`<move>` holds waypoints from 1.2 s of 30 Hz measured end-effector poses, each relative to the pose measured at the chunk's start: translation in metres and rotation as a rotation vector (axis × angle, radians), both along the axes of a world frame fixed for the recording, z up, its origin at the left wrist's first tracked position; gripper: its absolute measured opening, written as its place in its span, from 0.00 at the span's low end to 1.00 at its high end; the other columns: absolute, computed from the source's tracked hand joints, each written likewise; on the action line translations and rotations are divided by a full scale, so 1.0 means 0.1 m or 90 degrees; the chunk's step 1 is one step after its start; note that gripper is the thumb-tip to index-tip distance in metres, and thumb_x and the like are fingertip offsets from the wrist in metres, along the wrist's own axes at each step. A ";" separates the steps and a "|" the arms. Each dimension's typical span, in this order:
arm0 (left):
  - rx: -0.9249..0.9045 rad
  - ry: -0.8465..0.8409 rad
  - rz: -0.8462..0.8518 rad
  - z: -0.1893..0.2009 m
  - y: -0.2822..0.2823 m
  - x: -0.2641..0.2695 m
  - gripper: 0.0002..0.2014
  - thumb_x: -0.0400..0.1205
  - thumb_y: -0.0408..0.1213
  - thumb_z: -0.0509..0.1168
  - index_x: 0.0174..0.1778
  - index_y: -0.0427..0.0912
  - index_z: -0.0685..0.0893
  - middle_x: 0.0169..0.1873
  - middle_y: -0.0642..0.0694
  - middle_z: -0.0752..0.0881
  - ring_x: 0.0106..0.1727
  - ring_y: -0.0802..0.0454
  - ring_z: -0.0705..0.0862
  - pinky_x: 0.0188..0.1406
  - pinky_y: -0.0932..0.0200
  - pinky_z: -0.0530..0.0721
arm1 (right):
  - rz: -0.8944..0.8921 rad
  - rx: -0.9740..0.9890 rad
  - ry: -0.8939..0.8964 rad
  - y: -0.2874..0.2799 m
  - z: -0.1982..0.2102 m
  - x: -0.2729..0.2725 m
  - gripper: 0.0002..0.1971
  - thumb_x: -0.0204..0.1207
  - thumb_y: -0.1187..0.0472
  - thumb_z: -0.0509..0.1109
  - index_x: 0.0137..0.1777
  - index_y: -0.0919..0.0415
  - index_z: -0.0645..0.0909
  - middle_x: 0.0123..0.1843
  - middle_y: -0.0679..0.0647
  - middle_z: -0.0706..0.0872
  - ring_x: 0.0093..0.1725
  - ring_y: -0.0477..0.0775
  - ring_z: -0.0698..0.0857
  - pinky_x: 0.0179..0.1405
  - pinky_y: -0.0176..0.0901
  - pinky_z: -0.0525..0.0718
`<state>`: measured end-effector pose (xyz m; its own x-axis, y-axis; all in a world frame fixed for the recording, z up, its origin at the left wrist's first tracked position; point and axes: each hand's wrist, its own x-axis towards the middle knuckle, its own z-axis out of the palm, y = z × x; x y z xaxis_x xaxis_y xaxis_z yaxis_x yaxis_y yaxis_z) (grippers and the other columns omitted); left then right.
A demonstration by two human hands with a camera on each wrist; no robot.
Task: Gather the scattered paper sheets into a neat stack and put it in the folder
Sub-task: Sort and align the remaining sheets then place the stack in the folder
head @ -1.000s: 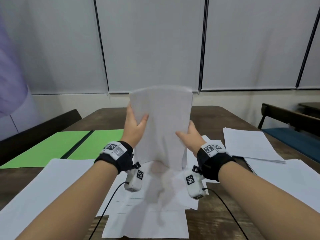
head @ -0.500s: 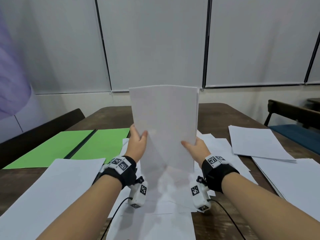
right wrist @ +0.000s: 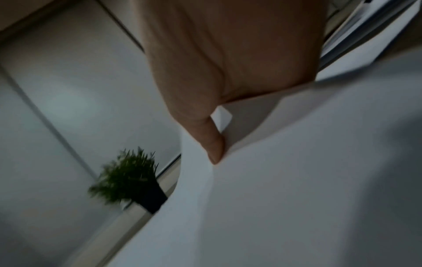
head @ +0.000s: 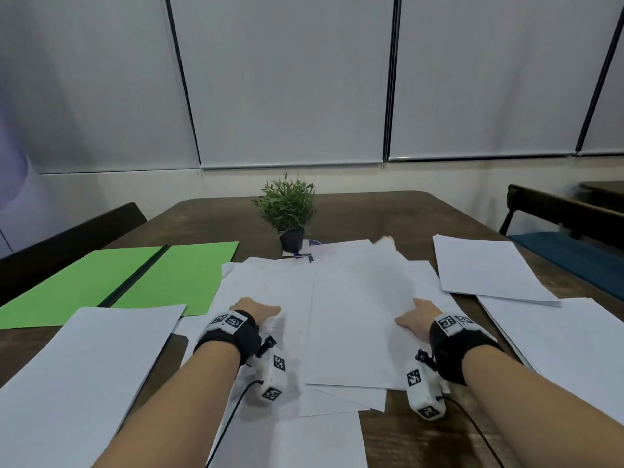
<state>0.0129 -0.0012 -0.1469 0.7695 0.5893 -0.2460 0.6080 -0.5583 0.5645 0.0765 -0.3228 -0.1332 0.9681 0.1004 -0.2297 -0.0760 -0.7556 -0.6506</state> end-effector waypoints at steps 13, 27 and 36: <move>0.182 0.093 -0.079 0.12 0.01 0.05 0.30 0.82 0.57 0.61 0.69 0.34 0.78 0.68 0.40 0.80 0.70 0.45 0.77 0.68 0.59 0.73 | 0.026 0.014 0.057 -0.12 -0.12 0.21 0.23 0.77 0.55 0.73 0.70 0.61 0.78 0.69 0.56 0.81 0.68 0.60 0.79 0.69 0.47 0.75; -0.073 -0.365 0.122 0.43 0.29 -0.31 0.10 0.77 0.30 0.66 0.54 0.34 0.81 0.49 0.36 0.85 0.46 0.37 0.86 0.41 0.42 0.90 | 0.047 0.148 0.033 -0.19 -0.14 0.09 0.12 0.78 0.62 0.71 0.61 0.57 0.79 0.64 0.59 0.84 0.63 0.61 0.82 0.69 0.53 0.77; 0.207 -0.622 0.072 1.83 0.14 -0.54 0.18 0.86 0.40 0.61 0.67 0.32 0.78 0.60 0.33 0.84 0.62 0.37 0.81 0.56 0.53 0.75 | 0.027 0.137 0.050 -0.16 -0.12 0.05 0.21 0.76 0.59 0.74 0.68 0.62 0.79 0.65 0.58 0.85 0.63 0.61 0.83 0.69 0.53 0.78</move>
